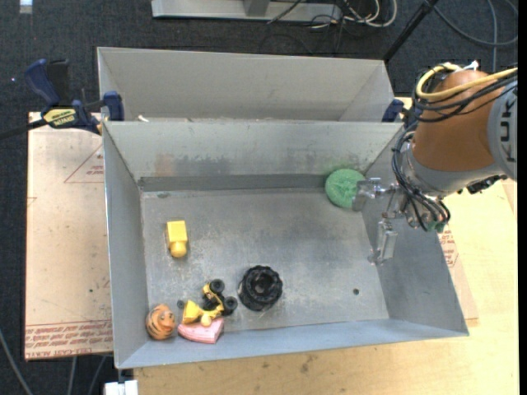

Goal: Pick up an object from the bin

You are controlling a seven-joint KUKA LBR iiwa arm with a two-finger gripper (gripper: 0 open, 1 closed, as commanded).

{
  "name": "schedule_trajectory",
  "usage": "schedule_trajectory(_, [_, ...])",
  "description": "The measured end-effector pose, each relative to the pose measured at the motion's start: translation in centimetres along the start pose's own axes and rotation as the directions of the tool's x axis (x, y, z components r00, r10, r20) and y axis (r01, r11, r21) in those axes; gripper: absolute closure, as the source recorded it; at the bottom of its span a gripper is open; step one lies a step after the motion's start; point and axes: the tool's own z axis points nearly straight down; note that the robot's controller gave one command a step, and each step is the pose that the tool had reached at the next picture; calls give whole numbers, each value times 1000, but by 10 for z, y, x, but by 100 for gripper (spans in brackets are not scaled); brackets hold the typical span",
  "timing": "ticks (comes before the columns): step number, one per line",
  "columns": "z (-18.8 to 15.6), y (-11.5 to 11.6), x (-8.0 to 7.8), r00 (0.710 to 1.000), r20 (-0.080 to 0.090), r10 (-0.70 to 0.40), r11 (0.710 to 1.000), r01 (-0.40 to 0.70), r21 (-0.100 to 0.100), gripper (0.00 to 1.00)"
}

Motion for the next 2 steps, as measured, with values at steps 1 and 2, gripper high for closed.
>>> schedule_trajectory(1, [-5,1,-2,1000,7,-3,1000,3,1,0])
schedule_trajectory(2, [58,14,-63,997,19,-68,998,68,4,0])
